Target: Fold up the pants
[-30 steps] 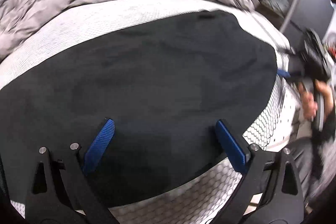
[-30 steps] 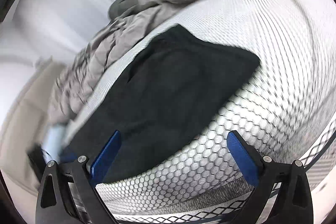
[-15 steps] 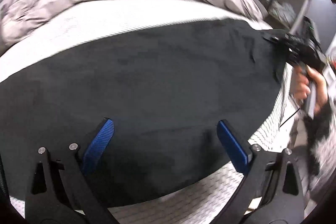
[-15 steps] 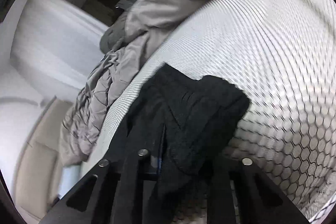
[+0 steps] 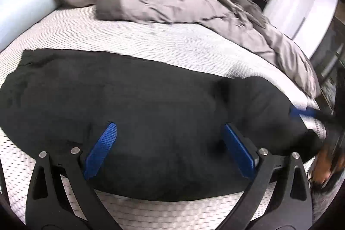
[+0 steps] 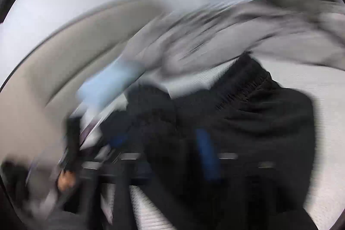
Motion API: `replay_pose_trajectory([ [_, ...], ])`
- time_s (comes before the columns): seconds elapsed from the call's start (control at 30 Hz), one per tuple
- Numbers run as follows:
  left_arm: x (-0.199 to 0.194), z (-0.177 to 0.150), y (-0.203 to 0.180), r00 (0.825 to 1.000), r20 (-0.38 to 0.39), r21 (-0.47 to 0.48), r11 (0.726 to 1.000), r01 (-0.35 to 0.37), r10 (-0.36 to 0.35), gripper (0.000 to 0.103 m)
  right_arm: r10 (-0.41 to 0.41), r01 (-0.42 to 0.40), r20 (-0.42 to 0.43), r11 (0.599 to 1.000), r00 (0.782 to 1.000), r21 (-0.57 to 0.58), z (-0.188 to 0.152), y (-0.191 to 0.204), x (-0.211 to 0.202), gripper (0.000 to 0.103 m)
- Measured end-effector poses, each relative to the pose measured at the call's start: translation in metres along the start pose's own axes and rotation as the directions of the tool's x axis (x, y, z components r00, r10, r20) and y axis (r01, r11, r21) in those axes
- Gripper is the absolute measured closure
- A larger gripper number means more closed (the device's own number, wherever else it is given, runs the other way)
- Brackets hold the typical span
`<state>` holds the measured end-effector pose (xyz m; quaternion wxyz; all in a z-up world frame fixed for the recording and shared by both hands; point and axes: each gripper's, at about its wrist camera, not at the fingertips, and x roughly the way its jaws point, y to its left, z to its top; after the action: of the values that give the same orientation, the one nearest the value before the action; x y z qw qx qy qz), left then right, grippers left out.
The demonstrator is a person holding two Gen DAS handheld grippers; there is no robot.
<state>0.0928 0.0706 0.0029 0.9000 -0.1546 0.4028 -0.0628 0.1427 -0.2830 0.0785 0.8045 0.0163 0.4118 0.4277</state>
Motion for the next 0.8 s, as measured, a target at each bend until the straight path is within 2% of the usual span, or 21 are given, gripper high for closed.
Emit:
replay_pose_trajectory([
  [0.07,0.001,0.001,0.011,1.0,-0.002,-0.025,1.0,-0.007,0.007,0.005,-0.005,-0.01,-0.113,0.992,0.994,-0.125,-0.022,0.021,0.023,0.02],
  [0.1,0.002,0.001,0.013,1.0,-0.007,-0.031,1.0,-0.003,0.002,0.005,-0.033,0.011,-0.129,0.986,0.991,-0.164,-0.033,0.023,0.024,0.02],
  [0.17,0.009,0.002,0.007,1.0,-0.023,-0.023,1.0,0.014,-0.014,0.005,-0.059,0.039,-0.12,0.986,0.991,-0.164,-0.045,0.017,0.014,0.02],
  [0.23,0.015,-0.003,-0.011,0.999,-0.041,0.005,0.999,0.035,-0.035,0.005,-0.075,0.066,-0.089,0.993,0.993,-0.099,-0.054,-0.002,-0.011,0.02],
  [0.3,0.026,-0.007,-0.037,0.995,-0.074,0.062,0.996,0.072,-0.067,0.005,-0.131,0.131,-0.034,0.991,0.991,-0.026,-0.059,-0.029,-0.035,0.02],
  [0.33,0.029,-0.012,-0.051,0.993,-0.09,0.1,0.992,0.079,-0.07,0.005,-0.161,0.161,-0.033,0.987,0.986,0.01,-0.068,-0.044,-0.046,0.02],
  [0.4,0.04,-0.023,-0.078,0.991,-0.129,0.222,0.973,0.056,-0.027,0.005,-0.212,0.215,-0.08,0.976,0.974,0.032,-0.089,-0.062,-0.054,0.022],
  [0.47,0.05,-0.031,-0.093,0.988,-0.147,0.317,0.948,0.014,0.034,0.005,-0.253,0.255,-0.142,0.967,0.957,-0.003,-0.111,-0.069,-0.054,0.025],
  [0.5,0.051,-0.032,-0.097,0.989,-0.142,0.332,0.943,0.004,0.045,0.005,-0.27,0.268,-0.166,0.963,0.948,-0.033,-0.122,-0.07,-0.056,0.025],
  [0.57,0.049,-0.03,-0.097,0.989,-0.148,0.298,0.954,0.028,0.017,0.005,-0.288,0.272,-0.185,0.956,0.94,-0.107,-0.139,-0.064,-0.062,0.025],
  [0.6,0.046,-0.028,-0.097,0.989,-0.148,0.268,0.962,0.044,-0.004,0.005,-0.285,0.266,-0.17,0.956,0.943,-0.127,-0.144,-0.063,-0.07,0.025],
  [0.67,0.043,-0.022,-0.097,0.989,-0.14,0.228,0.971,0.074,-0.043,0.005,-0.252,0.24,-0.132,0.965,0.959,-0.103,-0.146,-0.068,-0.089,0.024],
  [0.8,0.042,-0.011,-0.093,0.992,-0.11,0.185,0.98,0.073,-0.053,0.005,-0.262,0.262,-0.03,0.965,0.965,-0.014,-0.14,-0.082,-0.111,0.024],
])
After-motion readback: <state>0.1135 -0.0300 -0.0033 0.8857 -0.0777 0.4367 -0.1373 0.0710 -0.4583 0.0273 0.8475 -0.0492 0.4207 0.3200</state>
